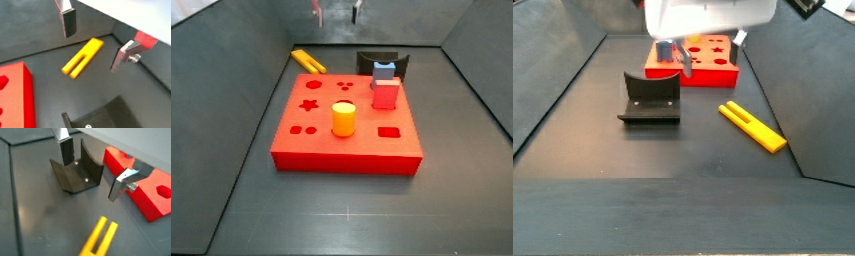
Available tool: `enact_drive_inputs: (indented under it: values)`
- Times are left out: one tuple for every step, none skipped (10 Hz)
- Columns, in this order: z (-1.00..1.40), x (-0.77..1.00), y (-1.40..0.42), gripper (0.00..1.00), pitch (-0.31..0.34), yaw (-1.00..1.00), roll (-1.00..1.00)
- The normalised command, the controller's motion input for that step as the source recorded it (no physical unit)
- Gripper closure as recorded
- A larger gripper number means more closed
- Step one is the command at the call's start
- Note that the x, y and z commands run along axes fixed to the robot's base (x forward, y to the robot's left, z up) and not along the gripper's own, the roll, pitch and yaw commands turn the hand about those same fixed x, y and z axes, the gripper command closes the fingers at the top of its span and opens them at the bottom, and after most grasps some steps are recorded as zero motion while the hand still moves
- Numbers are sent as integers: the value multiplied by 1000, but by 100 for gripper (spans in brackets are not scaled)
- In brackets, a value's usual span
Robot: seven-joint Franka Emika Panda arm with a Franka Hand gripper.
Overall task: Pick up the square-circle object. Move up. Rotate the square-circle object. Place the square-circle object on the fixture. Regrasp the square-circle object. Move to above the board. Insert the square-circle object.
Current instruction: Pick up the square-circle object.
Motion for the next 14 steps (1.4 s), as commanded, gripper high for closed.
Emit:
enact_drive_inputs:
  values:
    - [-891, -471, -171, 0, -140, 283, 0]
    - [-749, -469, -103, 0, -203, 134, -10]
    - [-591, -369, -137, 0, -274, 109, -63]
    - [-534, -289, -137, 0, -307, 134, -76]
    - [-606, -20, -11, 0, -279, 106, -106]
    - [-729, 49, 0, 0, -110, 14, -197]
    - [-723, 23, 0, 0, -93, 0, -203]
    - [-743, 0, 0, 0, -84, 0, -199]
    - [-760, 0, 0, 0, -76, 9, -197]
    - [-754, 0, 0, 0, -73, 26, -199]
    - [-731, 0, 0, 0, -79, 17, -204]
    - [-720, 0, 0, 0, -81, 6, -209]
    - [-691, 0, 0, 0, -81, 0, -224]
    - [-540, 0, 71, 0, -84, 17, -296]
